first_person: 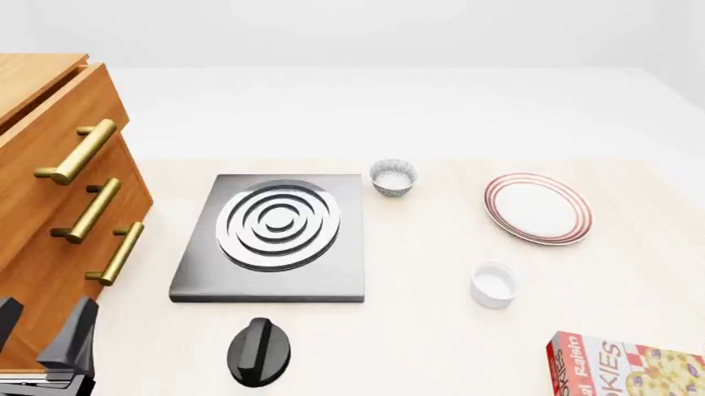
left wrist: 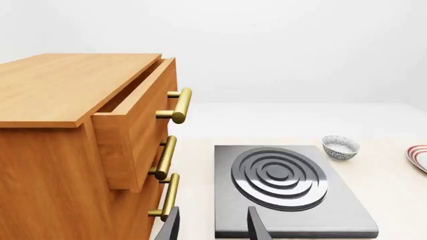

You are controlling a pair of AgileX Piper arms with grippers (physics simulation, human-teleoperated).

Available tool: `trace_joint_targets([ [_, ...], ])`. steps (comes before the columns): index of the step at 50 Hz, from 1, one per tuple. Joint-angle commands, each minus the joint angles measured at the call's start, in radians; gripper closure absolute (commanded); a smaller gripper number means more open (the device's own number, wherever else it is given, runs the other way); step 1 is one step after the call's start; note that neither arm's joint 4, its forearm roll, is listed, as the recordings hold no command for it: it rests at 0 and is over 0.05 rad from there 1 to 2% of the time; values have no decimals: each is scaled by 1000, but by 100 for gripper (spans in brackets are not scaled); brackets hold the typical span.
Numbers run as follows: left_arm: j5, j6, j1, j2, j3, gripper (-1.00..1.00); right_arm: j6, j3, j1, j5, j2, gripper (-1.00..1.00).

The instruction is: Pick the akita bowl next to the cookies box and place it on the plate.

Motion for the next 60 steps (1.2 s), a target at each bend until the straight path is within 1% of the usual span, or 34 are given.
trace_joint_targets([
  [1,0,0,0,0,0,-100,-4,-125,-38,39,95,-100],
  [9,0,0,0,0,0,-100,-15,-175,-46,34,160,-100],
  [21,0,0,0,0,0,-100,-33,-205,-67,18,221,-100],
  [22,0,0,0,0,0,-100,-27,-203,-66,12,228,-100],
  [28,0,0,0,0,0,-100,-38,-192,-75,-13,252,-100],
  [33,0,0,0,0,0,-100,-34,-171,-69,-42,275,-100],
  [35,0,0,0,0,0,-100,-46,-164,-73,-55,287,-100],
  [38,0,0,0,0,0,-100,-42,-156,-71,-68,296,-100],
  [39,0,0,0,0,0,-100,-50,-150,-72,-77,306,-100],
  [60,0,0,0,0,0,-100,-68,-93,-68,-165,388,-100],
])
